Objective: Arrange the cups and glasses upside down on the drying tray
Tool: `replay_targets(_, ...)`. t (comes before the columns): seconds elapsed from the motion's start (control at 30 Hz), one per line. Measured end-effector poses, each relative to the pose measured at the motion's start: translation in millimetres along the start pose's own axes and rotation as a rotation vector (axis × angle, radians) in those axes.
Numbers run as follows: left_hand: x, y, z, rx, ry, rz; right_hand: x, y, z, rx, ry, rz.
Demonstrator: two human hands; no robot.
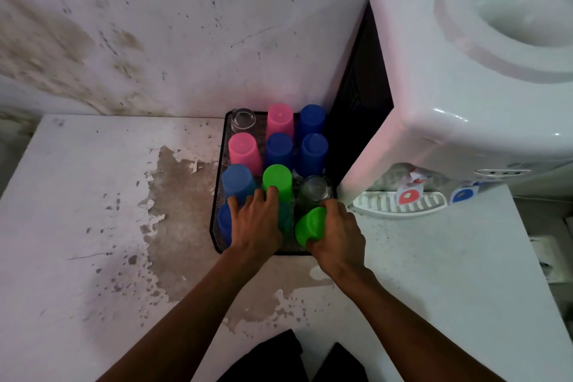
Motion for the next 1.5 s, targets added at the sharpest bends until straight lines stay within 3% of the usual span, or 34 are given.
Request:
replay_targets(1.13,15,4,-10,-0.001,-0.025,-0.001,6,0,1,0.061,-0.004,0.018)
replay_targets(1.3,23,0,-19,0.009,0.048,-0.047,12,4,-6,0.057,0.009,0.059)
replay_targets(1.5,38,-16,-38,0.063,0.206,-0.262,22,4,-18,0.108,0.003,0.154)
Point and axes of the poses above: each hand's wrist, its own z-axis towards the middle knuckle, its own x-axis out of the back of the hand, y = z × x, the point moved 6 cm from there along z, towards the middle knuckle, and after that the axes turned 7 degrees about z, right-handed, at the moved point
